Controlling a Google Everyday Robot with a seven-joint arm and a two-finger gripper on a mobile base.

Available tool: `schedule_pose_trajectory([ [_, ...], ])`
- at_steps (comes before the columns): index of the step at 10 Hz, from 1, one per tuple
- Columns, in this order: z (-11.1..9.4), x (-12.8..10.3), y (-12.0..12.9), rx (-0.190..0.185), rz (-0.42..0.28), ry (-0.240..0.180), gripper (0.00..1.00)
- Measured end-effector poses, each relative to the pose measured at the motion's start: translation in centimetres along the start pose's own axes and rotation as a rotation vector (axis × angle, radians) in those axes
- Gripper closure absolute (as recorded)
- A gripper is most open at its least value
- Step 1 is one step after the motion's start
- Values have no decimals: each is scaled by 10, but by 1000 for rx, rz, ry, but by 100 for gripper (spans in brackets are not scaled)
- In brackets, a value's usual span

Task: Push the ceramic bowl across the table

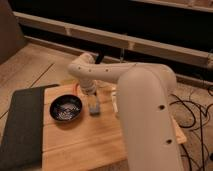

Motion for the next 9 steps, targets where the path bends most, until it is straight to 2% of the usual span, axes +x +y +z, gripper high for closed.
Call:
schedule_pose_trajectory([
  [1, 10, -16, -2, -27, -43, 14, 35],
  [2, 19, -22, -2, -51, -58, 24, 35],
  [4, 44, -30, 2, -145, -75, 65, 35],
  [5, 54, -33, 4, -192, -85, 102, 35],
  [6, 60, -36, 3, -219, -91, 126, 35],
  [7, 64, -40, -3, -236, -95, 149, 35],
  [8, 63, -46, -13, -227, -96, 148, 35],
  [9, 58, -56, -28, -190, -90, 123, 35],
])
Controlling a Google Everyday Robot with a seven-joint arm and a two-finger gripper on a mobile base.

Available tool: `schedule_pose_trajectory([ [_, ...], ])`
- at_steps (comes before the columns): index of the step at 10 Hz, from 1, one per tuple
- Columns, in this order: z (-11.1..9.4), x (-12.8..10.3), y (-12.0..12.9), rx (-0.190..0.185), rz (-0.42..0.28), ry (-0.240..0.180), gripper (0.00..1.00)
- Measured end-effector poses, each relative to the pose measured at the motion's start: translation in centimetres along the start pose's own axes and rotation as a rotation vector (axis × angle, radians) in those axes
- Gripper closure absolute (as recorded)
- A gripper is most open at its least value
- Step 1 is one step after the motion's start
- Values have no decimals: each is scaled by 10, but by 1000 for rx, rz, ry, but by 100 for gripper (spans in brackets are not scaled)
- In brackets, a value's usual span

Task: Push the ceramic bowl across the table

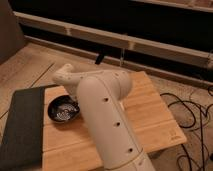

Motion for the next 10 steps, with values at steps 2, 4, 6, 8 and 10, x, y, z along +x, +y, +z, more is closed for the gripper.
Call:
schedule_pose_trajectory([
  [2, -43, -18, -32, 134, 20, -104, 35],
  [4, -87, -33, -50, 249, 42, -203, 35],
  [6, -99, -36, -42, 284, 59, -254, 35],
  [8, -85, -29, -11, 251, 97, -257, 35],
  [10, -63, 10, 24, 190, 175, -169, 35],
])
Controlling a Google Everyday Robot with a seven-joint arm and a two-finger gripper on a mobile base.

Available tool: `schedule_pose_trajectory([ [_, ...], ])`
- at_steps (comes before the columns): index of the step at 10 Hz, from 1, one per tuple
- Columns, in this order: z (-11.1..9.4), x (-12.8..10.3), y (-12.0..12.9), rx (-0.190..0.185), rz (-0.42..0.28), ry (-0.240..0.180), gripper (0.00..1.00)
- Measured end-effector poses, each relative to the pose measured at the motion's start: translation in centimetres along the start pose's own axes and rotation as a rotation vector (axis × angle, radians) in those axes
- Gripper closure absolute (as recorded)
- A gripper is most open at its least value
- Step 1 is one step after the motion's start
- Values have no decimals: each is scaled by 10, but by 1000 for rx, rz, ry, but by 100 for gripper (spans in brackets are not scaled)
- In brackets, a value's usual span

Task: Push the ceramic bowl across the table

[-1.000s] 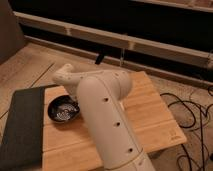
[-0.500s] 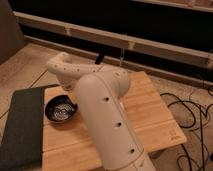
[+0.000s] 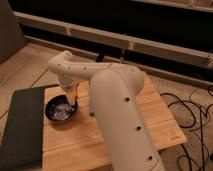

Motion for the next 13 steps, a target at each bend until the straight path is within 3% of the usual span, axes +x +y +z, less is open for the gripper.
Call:
schedule_pose_trajectory([
  [1, 2, 35, 16, -37, 65, 91, 35],
  [3, 5, 68, 32, -97, 145, 192, 35],
  [4, 10, 65, 34, -117, 146, 209, 35],
  [5, 14, 55, 32, -128, 130, 208, 35],
  [7, 31, 13, 29, -160, 50, 186, 35],
  [11, 58, -29, 34, -235, -44, 176, 35],
  [12, 58, -35, 29, -220, -50, 159, 35],
  [13, 54, -44, 17, -178, -54, 116, 35],
])
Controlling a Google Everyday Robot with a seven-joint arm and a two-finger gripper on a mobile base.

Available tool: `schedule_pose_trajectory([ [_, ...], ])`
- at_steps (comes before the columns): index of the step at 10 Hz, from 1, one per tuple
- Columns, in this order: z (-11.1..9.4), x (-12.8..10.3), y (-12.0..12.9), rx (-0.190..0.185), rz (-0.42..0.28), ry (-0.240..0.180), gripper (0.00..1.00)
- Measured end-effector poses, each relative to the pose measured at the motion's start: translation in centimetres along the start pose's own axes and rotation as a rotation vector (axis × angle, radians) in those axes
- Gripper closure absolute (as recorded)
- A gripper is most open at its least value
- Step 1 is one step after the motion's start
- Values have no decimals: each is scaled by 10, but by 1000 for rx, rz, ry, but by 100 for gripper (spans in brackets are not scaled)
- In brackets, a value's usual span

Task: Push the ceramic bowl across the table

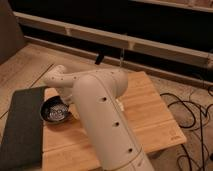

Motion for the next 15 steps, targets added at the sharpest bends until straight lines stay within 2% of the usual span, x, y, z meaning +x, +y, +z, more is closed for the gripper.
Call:
schedule_pose_trajectory([
  [2, -32, -20, -25, 134, -7, -146, 35],
  [3, -59, -30, -35, 224, -11, -260, 35],
  [4, -81, -36, -39, 291, -13, -348, 35],
  [5, -98, -39, -41, 340, -14, -414, 35],
  [7, -120, -45, -41, 397, -19, -489, 35],
  [11, -122, -49, -40, 403, -26, -494, 35],
  [12, -123, -49, -42, 416, -31, -486, 35],
  [13, -122, -46, -44, 435, -30, -466, 35],
  [15, -113, -18, -42, 508, -4, -376, 35],
])
